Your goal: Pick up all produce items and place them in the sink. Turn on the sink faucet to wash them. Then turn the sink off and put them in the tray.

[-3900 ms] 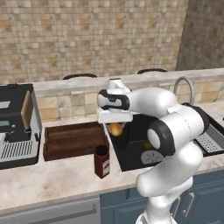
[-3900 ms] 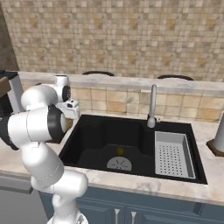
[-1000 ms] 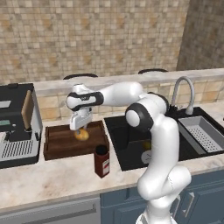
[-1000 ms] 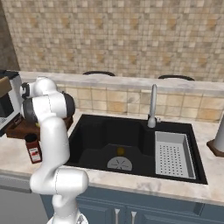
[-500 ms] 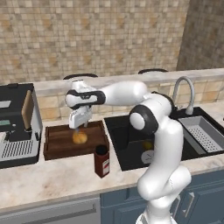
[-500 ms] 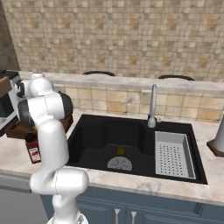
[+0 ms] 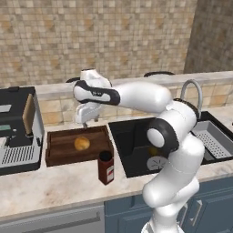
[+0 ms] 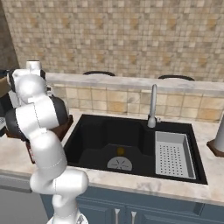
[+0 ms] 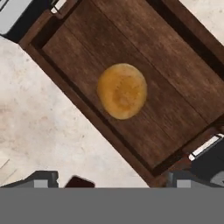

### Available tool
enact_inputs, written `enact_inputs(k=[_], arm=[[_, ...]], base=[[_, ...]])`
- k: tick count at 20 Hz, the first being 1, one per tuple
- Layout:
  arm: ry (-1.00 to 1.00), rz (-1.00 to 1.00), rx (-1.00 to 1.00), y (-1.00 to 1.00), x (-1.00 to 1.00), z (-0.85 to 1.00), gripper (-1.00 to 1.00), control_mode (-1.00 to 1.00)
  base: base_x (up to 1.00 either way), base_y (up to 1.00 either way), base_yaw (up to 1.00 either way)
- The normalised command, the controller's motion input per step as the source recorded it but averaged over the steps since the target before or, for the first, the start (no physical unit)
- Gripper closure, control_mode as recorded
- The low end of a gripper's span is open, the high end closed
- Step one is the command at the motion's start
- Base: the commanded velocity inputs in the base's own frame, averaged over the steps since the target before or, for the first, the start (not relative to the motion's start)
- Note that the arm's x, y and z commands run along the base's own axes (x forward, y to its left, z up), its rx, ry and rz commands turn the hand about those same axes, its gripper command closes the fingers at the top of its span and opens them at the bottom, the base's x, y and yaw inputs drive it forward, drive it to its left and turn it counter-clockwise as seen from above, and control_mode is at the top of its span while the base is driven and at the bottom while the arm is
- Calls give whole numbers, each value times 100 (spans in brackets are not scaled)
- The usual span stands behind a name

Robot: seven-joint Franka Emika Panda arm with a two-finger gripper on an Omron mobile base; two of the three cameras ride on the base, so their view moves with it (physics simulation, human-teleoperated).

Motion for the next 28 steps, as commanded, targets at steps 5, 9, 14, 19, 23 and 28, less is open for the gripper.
enact_inputs(k=[5,9,14,19,23,28], arm=[[0,-27,0,-98,10,46,-100,-100],[0,-31,0,-100,6,12,-100,-100],[0,-33,0,-100,-8,-3,-100,-100],[0,-33,0,-100,-21,-26,-100,-100],[2,-30,0,-83,-2,-33,-100,-100],[1,-24,0,-64,0,-32,-100,-100]], base=[[0,0,0],[0,0,0],[0,0,0],[0,0,0],[0,0,0],[0,0,0]])
